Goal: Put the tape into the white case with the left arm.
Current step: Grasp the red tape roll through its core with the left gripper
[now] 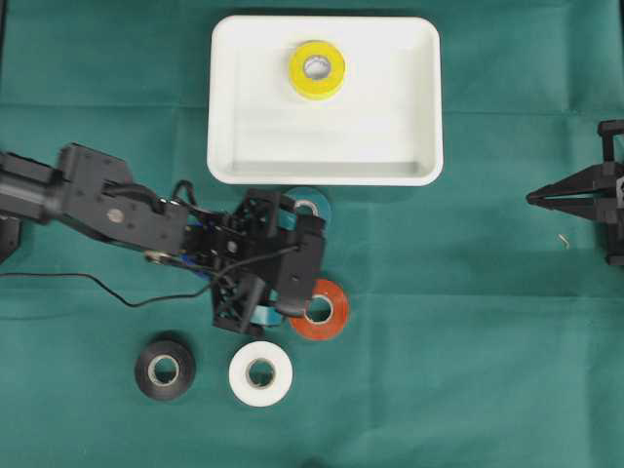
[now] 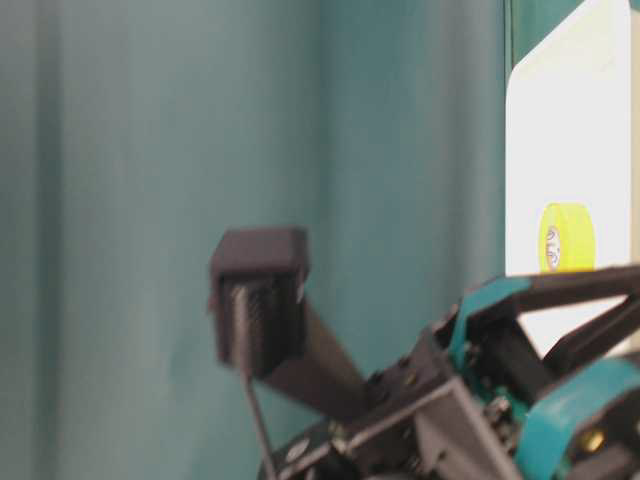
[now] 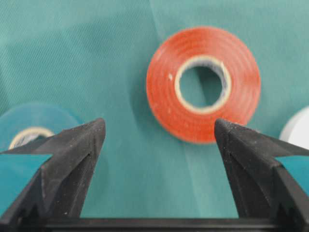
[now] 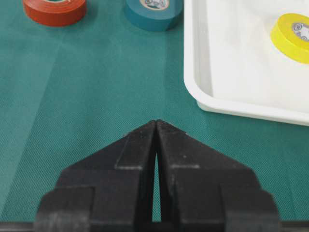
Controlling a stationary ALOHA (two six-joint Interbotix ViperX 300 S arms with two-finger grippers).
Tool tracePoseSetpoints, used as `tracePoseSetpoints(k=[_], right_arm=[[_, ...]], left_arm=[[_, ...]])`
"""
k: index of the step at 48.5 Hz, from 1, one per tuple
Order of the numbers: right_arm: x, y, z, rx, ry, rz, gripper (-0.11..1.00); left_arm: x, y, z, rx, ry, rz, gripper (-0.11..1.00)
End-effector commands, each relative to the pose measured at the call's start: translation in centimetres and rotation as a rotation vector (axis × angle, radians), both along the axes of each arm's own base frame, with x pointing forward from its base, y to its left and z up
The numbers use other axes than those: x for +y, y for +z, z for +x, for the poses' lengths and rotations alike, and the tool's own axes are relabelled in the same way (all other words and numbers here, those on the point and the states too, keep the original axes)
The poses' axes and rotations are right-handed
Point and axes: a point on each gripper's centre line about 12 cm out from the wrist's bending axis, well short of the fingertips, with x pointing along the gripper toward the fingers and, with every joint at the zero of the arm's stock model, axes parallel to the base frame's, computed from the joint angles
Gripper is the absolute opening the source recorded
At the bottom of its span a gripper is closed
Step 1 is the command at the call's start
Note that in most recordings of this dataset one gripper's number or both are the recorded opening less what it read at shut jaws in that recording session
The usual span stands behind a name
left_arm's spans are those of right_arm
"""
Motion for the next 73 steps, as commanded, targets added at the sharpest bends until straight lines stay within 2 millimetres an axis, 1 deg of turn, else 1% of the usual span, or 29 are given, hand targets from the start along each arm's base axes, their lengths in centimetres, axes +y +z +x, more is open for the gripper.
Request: tracePoseSetpoints(k=[1,15,27,32,39,43,45,47,50,52,54,56,65,68,73], right_arm=[[0.0,0.3,0.2,-0.009,0.0,0.001,-0.09],[0.0,0.4,0.2,-0.011,0.0,0.001,-0.09],[0.0,0.4,0.2,-0.012,-0.002,0.001,-0.09],[0.0,0.3,0.2,-0.011,-0.002,0.001,-0.09],[0.0,0.3,0.2,-0.011,-0.001,0.0,-0.09],[0.0,0.3,0.2,-0.012,-0.002,0.001,-0.09],[0.0,0.3,0.2,-0.009,0.0,0.001,-0.09],[0.0,0.3,0.2,-0.011,-0.001,0.0,-0.09],[0.0,0.3,0.2,-0.011,-0.002,0.001,-0.09],[0.0,0.3,0.2,-0.011,-0.002,0.001,-0.09],[0.0,0.3,0.2,-0.011,-0.002,0.001,-0.09],[0.0,0.3,0.2,-0.011,0.0,0.001,-0.09],[0.0,0.3,0.2,-0.011,-0.002,0.001,-0.09],[0.0,0.3,0.2,-0.011,-0.001,0.0,-0.09],[0.0,0.3,0.2,-0.011,0.0,0.001,-0.09]], left_arm=[[-0.5,1.0,1.1,-0.037,-0.004,-0.009,0.91],[-0.7,0.1,2.5,-0.03,-0.004,-0.008,0.91],[-0.6,-1.8,3.5,0.002,0.0,0.0,0.91],[-0.2,-2.4,3.6,0.017,0.009,0.003,0.91],[0.3,-2.8,3.5,0.024,0.018,0.006,0.91],[0.4,-3.0,3.5,0.03,0.017,0.009,0.89],[0.4,-3.0,3.4,0.033,0.017,0.009,0.86],[0.3,-3.0,3.4,0.036,0.015,0.009,0.77],[0.4,-3.0,3.3,0.043,0.015,0.011,0.6],[0.4,-2.9,3.3,0.045,0.016,0.011,0.46],[0.4,-2.8,3.3,0.045,0.016,0.011,0.34],[0.4,-2.7,3.2,0.043,0.015,0.01,0.26],[0.4,-2.4,3.2,0.036,0.014,0.01,0.26],[0.2,-2.0,3.2,0.028,0.01,0.008,0.26],[-0.4,-0.7,3.3,0.0,-0.001,0.003,0.26]])
